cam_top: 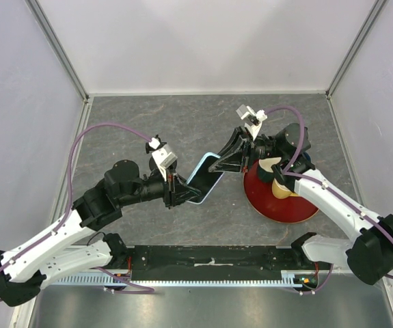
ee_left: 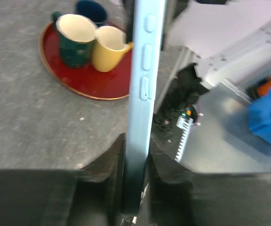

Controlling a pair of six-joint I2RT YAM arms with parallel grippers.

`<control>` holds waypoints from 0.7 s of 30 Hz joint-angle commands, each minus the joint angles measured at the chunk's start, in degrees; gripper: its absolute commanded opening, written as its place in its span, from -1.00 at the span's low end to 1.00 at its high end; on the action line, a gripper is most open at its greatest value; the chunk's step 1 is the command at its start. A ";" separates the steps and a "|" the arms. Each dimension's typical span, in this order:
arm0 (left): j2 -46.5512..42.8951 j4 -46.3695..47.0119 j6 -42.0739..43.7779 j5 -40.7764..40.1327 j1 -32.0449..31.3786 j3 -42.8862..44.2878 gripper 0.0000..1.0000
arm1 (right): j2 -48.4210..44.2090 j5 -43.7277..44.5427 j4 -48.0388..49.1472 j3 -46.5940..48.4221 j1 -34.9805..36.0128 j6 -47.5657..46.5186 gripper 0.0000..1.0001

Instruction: Place the phone on the phone stand

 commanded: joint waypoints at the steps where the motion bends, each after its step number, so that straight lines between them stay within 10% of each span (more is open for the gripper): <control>1: -0.06 -1.36 -3.59 -18.74 0.28 5.33 -0.10 | -3.64 7.44 -8.26 1.40 0.90 -11.38 -1.00; 4: -0.50 -8.39 -7.90 -34.66 0.28 7.17 0.25 | -4.70 16.59 -19.04 3.86 0.72 -17.32 -1.00; 12: 2.82 -24.90 -13.98 -61.13 0.63 7.53 0.28 | -1.63 42.26 -33.21 7.03 0.37 -23.57 -1.00; 21: 9.70 -17.39 -4.17 -48.41 18.30 2.88 0.22 | -2.85 46.76 -35.69 6.78 0.19 -26.38 -1.00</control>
